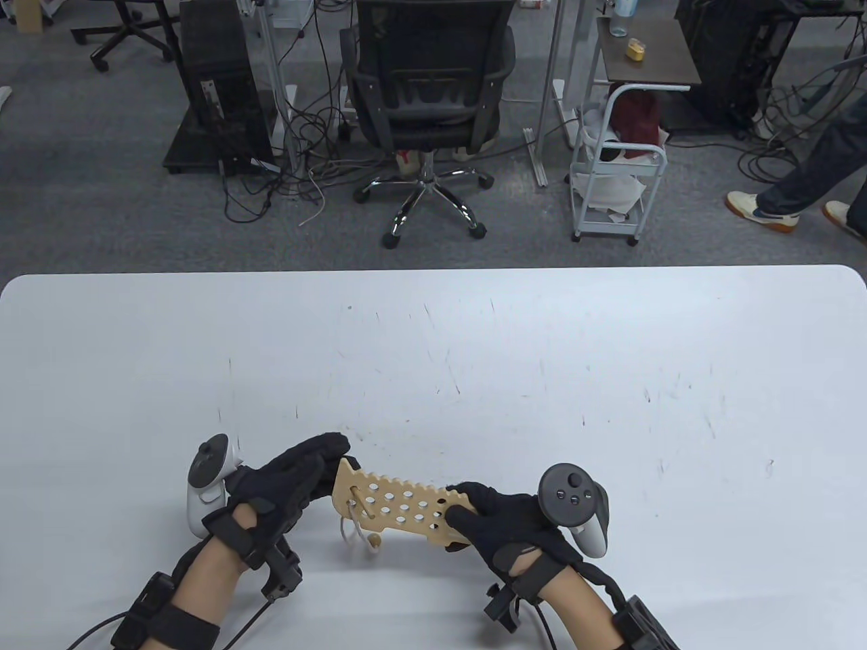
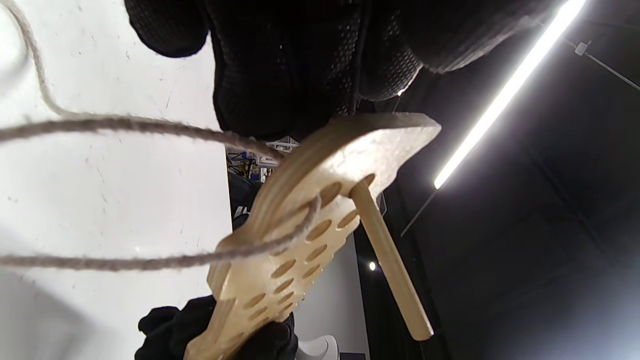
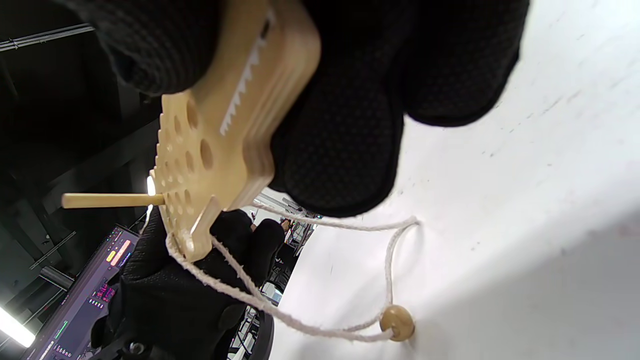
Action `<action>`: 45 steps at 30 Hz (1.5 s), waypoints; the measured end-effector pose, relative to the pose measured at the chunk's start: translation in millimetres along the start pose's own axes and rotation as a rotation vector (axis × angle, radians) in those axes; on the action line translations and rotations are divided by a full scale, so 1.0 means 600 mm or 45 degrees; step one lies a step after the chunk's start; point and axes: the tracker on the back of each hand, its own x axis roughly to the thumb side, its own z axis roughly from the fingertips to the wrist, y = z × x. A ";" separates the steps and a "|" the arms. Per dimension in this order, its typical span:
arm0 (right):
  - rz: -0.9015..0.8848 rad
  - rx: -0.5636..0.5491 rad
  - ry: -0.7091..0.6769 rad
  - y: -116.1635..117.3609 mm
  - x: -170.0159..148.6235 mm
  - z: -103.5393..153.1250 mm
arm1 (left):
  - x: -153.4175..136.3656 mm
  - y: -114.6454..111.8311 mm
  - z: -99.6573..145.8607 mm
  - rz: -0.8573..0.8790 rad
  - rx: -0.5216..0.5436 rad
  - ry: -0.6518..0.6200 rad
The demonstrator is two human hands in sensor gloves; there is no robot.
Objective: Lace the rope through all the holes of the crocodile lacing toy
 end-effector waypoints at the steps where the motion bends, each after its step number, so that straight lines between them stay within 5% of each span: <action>1: 0.004 -0.004 -0.001 0.000 0.000 0.000 | 0.000 -0.003 0.000 0.014 -0.018 -0.002; 12: 0.050 -0.083 -0.069 -0.002 0.011 0.003 | -0.001 -0.021 -0.001 0.191 -0.132 -0.021; 36: 0.066 -0.116 -0.080 -0.006 0.014 0.006 | 0.007 -0.014 0.002 0.068 -0.067 -0.031; 45: 0.057 -0.166 -0.054 -0.012 0.014 0.007 | 0.017 0.004 0.011 -0.048 0.067 -0.037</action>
